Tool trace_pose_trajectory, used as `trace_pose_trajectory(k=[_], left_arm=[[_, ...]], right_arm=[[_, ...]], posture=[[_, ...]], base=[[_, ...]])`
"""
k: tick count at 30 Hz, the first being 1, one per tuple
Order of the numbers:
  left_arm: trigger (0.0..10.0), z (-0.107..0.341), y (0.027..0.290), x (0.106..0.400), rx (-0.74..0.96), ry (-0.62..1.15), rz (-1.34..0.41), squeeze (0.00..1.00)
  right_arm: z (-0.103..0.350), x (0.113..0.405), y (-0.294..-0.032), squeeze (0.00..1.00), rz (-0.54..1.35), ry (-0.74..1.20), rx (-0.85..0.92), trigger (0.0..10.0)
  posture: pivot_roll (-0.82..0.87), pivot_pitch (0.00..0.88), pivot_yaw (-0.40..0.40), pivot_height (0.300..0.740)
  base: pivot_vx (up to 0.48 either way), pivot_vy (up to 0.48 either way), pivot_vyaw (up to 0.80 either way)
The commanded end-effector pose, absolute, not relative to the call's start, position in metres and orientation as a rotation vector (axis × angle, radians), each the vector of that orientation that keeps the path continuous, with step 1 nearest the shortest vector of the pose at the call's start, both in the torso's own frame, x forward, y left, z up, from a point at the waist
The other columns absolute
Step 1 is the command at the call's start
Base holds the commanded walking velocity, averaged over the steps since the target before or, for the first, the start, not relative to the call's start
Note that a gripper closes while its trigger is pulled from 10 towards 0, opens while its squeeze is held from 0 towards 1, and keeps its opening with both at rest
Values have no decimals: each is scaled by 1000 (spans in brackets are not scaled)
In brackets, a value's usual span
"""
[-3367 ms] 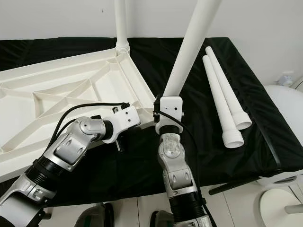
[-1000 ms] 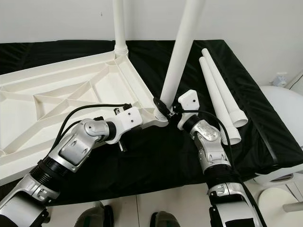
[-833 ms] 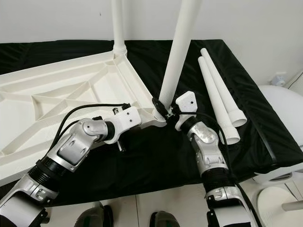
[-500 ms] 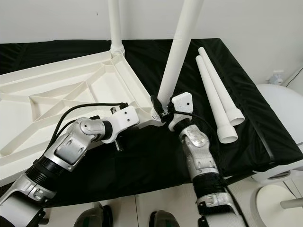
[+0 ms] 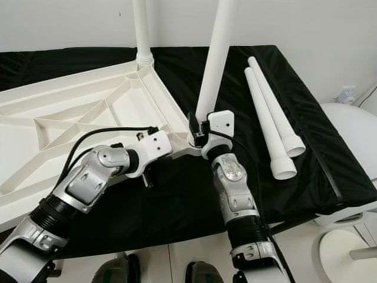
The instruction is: Building children table
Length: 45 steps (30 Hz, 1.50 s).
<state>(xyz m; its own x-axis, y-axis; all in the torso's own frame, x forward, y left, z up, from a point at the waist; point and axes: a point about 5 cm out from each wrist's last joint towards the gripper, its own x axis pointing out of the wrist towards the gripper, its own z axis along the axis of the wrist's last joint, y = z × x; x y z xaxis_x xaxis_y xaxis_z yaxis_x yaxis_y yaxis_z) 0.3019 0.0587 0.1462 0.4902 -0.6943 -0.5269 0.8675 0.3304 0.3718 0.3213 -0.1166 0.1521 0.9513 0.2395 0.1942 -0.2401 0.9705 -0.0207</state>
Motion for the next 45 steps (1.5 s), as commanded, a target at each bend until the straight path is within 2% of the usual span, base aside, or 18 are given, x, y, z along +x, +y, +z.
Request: trace_pose_trajectory(k=[1,7,10,20,24,31,40,45], left_arm=[[10000,130,63,298,695,370,-1039,0],[10000,131,63,298,696,370,-1038,0],[10000,131,63,297,696,369,-1040,0],[10000,130,62,297,697,370,-1043,0],[10000,130,62,297,698,369,-1046,0],[10000,130,62,296,700,370,-1052,0],[10000,131,63,296,702,371,-1051,0],[10000,132,64,296,701,371,-1047,0]], right_arm=[[123,317,-126,0,181,-58,-35,10000],[121,314,-126,0,200,-60,-43,10000],[108,302,-130,0,273,-50,-35,10000],[90,291,-145,0,284,-25,3,10000],[84,290,-150,0,269,-22,-48,10000],[71,295,-159,0,225,70,-38,10000],[71,297,-157,0,244,70,-84,10000],[80,297,-147,0,203,19,-73,10000]], posture=[[-23,107,-16,740],[-23,107,-16,740],[-25,107,-17,740],[-28,105,-17,740],[-28,103,-14,740],[-25,102,-8,740],[-22,107,-7,740],[-21,111,-9,740]], base=[[0,0,0],[0,0,0],[0,0,0],[0,0,0],[0,0,0],[0,0,0],[0,0,0],[0,0,0]])
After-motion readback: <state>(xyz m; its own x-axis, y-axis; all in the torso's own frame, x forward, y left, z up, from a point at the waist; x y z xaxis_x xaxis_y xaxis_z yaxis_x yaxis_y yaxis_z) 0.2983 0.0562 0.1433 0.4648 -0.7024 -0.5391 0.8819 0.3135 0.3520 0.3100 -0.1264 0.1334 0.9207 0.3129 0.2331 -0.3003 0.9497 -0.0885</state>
